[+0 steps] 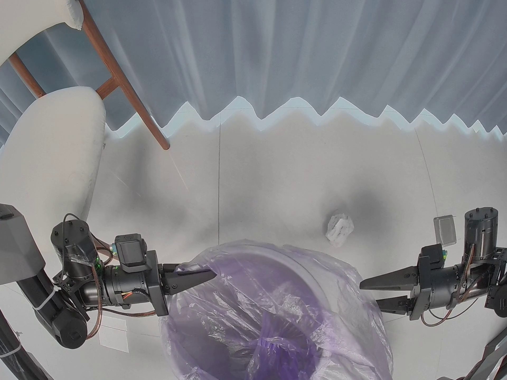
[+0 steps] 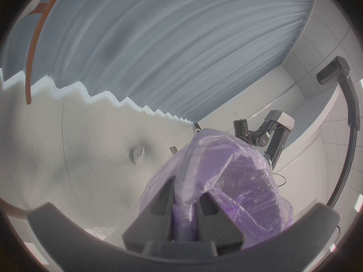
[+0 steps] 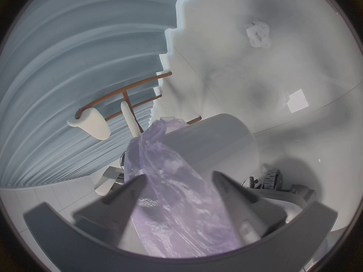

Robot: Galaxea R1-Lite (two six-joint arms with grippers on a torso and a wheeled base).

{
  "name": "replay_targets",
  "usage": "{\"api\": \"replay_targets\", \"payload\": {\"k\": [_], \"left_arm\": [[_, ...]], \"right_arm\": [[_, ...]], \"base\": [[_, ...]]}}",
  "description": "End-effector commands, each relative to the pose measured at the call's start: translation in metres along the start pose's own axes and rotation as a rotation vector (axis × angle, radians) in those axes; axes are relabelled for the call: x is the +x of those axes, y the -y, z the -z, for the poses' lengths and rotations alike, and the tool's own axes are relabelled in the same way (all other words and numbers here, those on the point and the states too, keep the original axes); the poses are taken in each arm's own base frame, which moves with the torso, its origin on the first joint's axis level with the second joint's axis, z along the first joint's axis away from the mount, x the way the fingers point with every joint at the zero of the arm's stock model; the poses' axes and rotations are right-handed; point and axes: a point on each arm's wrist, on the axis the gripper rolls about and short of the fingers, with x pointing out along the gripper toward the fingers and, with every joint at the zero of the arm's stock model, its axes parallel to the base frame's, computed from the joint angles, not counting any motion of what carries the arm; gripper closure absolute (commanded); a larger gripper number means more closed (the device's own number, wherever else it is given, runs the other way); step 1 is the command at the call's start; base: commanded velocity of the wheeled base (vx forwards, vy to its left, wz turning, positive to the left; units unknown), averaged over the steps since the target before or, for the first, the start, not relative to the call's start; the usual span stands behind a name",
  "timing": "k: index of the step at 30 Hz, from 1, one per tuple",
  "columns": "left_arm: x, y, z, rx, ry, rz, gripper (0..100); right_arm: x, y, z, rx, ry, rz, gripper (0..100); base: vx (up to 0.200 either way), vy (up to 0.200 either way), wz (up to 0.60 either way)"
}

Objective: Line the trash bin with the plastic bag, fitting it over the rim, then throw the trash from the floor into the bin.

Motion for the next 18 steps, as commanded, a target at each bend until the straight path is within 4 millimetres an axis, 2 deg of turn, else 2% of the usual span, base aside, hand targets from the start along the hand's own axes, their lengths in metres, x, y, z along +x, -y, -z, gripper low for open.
{"api": "replay_targets", "payload": {"k": [1, 7, 13, 14, 18], "left_arm": [[0.0, 0.004, -0.003, 0.006, 0.008, 0.01, 100], [0.0, 0.008, -0.004, 0.011, 0.008, 0.021, 100], [0.002, 0.014, -0.001, 0.003, -0.004, 0.043, 100], [0.001, 0.02, 0.0, 0.0, -0.01, 0.058, 100], [-0.001, 0.033, 0.002, -0.022, -0.023, 0.09, 100]], "right_arm": [[0.001, -0.01, 0.002, -0.011, -0.011, -0.027, 100], [-0.001, -0.022, -0.001, 0.036, 0.001, -0.063, 100], [0.0, -0.024, -0.012, 0.029, 0.03, -0.075, 100], [0.0, -0.023, -0.02, 0.028, 0.061, -0.082, 100], [0.002, -0.022, -0.031, 0.039, 0.099, -0.094, 100]], "base": [[0.0, 0.0, 0.0], [0.0, 0.0, 0.0], [0.0, 0.0, 0.0], [0.0, 0.0, 0.0], [0.0, 0.0, 0.0]]}}
